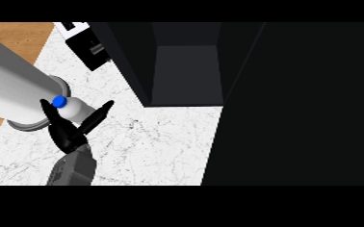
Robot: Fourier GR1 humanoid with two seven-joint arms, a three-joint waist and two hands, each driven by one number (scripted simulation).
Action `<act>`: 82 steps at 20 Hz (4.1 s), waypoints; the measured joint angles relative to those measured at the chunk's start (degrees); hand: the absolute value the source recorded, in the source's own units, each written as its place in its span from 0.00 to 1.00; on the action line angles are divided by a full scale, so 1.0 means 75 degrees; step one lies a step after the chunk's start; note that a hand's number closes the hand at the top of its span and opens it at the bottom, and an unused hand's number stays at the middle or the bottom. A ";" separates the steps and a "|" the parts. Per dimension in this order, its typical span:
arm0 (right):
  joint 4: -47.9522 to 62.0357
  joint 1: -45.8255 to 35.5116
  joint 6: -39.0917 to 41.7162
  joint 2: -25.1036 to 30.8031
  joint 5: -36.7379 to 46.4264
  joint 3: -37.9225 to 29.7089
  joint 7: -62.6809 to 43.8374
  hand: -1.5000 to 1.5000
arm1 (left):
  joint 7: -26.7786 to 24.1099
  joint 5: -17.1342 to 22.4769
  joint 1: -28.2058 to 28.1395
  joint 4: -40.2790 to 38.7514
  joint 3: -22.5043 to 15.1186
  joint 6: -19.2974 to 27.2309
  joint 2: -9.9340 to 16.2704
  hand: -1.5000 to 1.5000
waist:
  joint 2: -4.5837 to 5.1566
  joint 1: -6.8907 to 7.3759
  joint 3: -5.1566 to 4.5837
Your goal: Pick up the bottled water, place it into the cabinet and close the cabinet
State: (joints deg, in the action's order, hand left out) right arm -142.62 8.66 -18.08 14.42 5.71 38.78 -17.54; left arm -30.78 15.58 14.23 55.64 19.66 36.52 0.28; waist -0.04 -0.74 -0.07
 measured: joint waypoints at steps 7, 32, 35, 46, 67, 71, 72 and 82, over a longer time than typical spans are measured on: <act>0.0028 0.0005 -0.0041 0.0139 -0.0023 -0.0003 0.0179 0.00 | -0.0995 0.0547 0.0287 -0.1243 0.0418 -0.0444 0.0171 0.00 | 0.0005 0.0007 0.0000; 0.0103 -0.0224 -0.0601 0.0279 0.0144 0.0478 0.0096 0.00 | -0.3259 0.1749 0.1212 -0.3556 0.1275 -0.2418 0.0410 1.00 | 0.0007 -0.0003 0.0000; 0.0107 -0.0254 -0.0604 0.0340 0.0150 0.0469 0.0073 0.00 | -0.3332 0.1856 0.1210 -0.3619 0.1267 -0.2776 0.0478 1.00 | 0.0005 0.0003 0.0000; 0.0214 -0.0200 -0.0649 0.0619 0.0049 0.0359 0.0389 0.00 | -0.2901 0.0479 0.0715 -0.3586 -0.0864 -0.5215 0.0161 1.00 | -0.0053 -0.0030 0.0006; 0.0135 -0.0244 -0.0854 0.0655 0.0039 0.0405 0.0258 0.00 | 0.0744 0.0559 -0.1744 0.2841 -0.3730 -0.4705 -0.0023 1.00 | -0.0031 0.0096 0.0012; 0.0178 -0.0287 -0.0951 0.0548 0.0150 0.0625 0.0223 0.00 | 0.1163 0.0486 -0.1572 0.3479 -0.4233 -0.3995 -0.0030 1.00 | -0.0026 0.0070 0.0009; 0.0183 -0.0315 -0.0968 0.0515 0.0160 0.0637 0.0189 0.00 | 0.1281 0.0445 -0.1496 0.3593 -0.4321 -0.3862 -0.0032 1.00 | -0.0023 0.0068 0.0009; 0.0079 -0.0129 -0.0943 0.0793 0.0142 0.0585 0.0325 0.00 | 0.2385 0.0436 0.0249 0.3662 -0.4896 -0.2165 -0.0019 1.00 | -0.0013 0.0002 0.0008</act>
State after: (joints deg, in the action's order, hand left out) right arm -142.03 7.69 -25.16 20.37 6.78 43.17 -15.11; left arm -12.90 18.85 16.09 83.10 -17.06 20.28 0.13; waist -0.14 -0.73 -0.01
